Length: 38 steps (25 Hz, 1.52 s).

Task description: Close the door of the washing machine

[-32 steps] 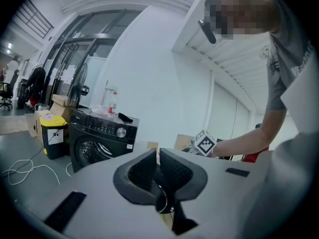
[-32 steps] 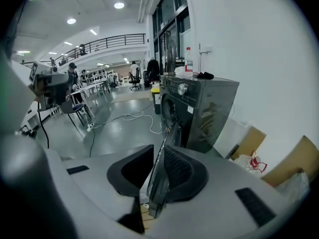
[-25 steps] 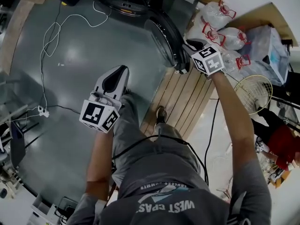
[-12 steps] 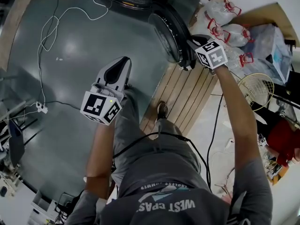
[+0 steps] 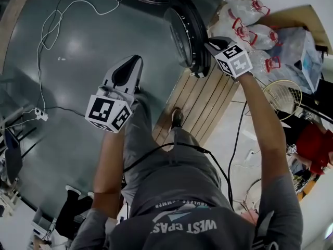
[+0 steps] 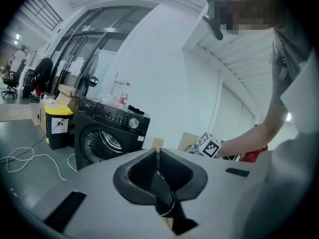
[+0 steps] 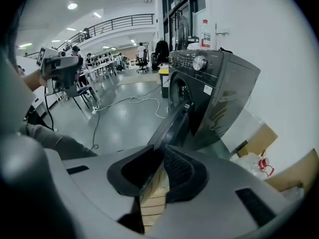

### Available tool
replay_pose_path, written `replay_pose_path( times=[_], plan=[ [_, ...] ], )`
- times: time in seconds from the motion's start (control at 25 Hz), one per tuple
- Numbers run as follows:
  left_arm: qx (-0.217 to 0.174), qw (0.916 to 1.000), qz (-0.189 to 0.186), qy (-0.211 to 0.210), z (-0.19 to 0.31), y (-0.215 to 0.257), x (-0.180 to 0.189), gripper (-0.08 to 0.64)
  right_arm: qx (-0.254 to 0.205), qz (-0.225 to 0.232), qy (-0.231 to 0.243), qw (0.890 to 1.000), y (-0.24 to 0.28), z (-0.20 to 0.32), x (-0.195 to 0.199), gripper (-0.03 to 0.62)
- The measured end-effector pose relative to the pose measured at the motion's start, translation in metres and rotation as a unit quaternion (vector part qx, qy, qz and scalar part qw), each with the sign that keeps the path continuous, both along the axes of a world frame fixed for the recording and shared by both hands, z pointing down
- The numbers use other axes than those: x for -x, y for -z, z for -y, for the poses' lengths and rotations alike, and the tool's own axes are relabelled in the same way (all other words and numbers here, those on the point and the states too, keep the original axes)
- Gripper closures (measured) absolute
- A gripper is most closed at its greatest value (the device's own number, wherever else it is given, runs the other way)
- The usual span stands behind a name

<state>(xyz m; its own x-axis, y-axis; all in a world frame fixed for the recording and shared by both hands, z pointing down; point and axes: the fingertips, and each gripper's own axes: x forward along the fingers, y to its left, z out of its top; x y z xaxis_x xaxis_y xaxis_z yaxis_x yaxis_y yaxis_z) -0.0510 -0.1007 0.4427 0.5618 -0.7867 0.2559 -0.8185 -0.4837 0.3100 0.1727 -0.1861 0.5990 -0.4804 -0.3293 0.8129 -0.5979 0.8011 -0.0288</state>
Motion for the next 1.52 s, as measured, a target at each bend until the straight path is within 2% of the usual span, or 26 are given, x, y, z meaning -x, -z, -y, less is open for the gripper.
replay_pose_path(
  times=[0.4, 0.64, 0.88, 1.2, 1.52],
  plan=[
    [0.008, 0.9995, -0.003, 0.029, -0.004, -0.010, 0.028, 0.526, 0.015, 0.017, 0.071, 0.997, 0.001, -0.024, 0.064, 0.522],
    [0.013, 0.9984, -0.006, 0.055, -0.003, -0.016, 0.054, 0.526, 0.017, 0.028, 0.126, 0.991, -0.003, -0.031, 0.115, 0.525],
    [0.015, 0.9968, -0.008, 0.078, -0.001, -0.020, 0.084, 0.526, 0.017, 0.039, 0.154, 0.987, -0.006, -0.028, 0.169, 0.525],
    [0.018, 0.9934, -0.007, 0.113, -0.003, -0.025, 0.125, 0.526, -0.004, 0.030, 0.182, 0.983, -0.004, 0.000, 0.220, 0.515],
    [0.025, 0.9887, -0.005, 0.148, -0.006, -0.032, 0.165, 0.526, -0.057, 0.015, 0.196, 0.979, 0.005, 0.043, 0.265, 0.502]
  ],
)
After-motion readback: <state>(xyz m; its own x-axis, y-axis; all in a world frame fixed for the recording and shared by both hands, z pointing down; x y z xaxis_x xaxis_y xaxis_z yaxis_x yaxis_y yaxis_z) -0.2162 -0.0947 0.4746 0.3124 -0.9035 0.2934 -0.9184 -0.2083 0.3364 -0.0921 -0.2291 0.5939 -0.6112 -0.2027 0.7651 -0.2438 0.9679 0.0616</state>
